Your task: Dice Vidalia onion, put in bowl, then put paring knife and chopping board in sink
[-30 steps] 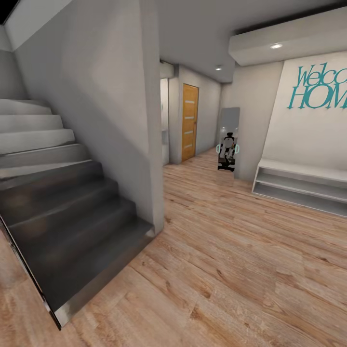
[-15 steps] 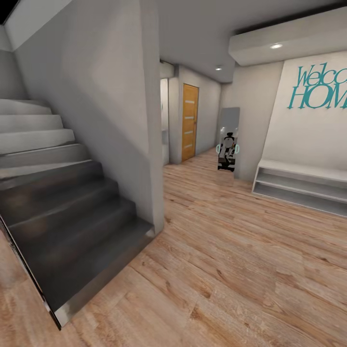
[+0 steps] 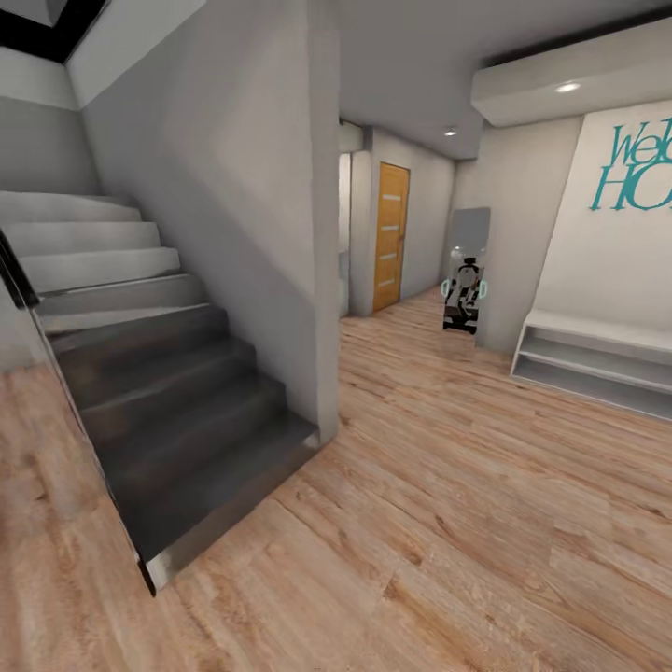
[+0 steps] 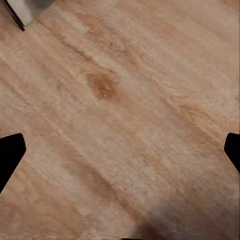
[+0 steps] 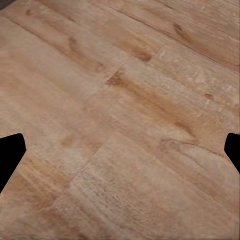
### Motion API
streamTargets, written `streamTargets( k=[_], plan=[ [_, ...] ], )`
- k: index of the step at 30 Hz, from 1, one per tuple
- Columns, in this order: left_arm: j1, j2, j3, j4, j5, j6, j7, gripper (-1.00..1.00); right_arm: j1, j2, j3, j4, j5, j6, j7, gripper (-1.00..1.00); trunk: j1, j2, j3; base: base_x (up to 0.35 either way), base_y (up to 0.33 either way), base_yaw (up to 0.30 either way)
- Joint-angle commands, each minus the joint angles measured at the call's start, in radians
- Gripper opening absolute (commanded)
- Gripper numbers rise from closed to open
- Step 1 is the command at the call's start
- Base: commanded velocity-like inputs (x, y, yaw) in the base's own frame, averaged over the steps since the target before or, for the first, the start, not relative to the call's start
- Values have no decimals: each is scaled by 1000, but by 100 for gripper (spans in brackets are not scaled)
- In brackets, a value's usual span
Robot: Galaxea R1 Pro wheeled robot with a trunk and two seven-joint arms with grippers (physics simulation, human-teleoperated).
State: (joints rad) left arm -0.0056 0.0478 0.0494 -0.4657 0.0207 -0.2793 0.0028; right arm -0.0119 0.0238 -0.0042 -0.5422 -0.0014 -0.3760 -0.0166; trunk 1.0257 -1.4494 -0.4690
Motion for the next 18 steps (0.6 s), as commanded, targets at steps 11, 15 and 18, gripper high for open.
streamTargets(
  k=[11,15,18],
  plan=[
    [-1,3,3,2,1,-2,0,100,0,1,0,1,0,-3,-2,100,-1,-1,-1,-345,0,278],
    [-1,3,3,1,1,-1,0,100,0,1,0,1,0,-3,-2,100,-1,-1,-1,-346,0,281],
    [-1,3,3,1,1,-2,0,100,0,1,0,1,0,-3,-2,100,-1,-1,-1,-344,0,281]
  ],
)
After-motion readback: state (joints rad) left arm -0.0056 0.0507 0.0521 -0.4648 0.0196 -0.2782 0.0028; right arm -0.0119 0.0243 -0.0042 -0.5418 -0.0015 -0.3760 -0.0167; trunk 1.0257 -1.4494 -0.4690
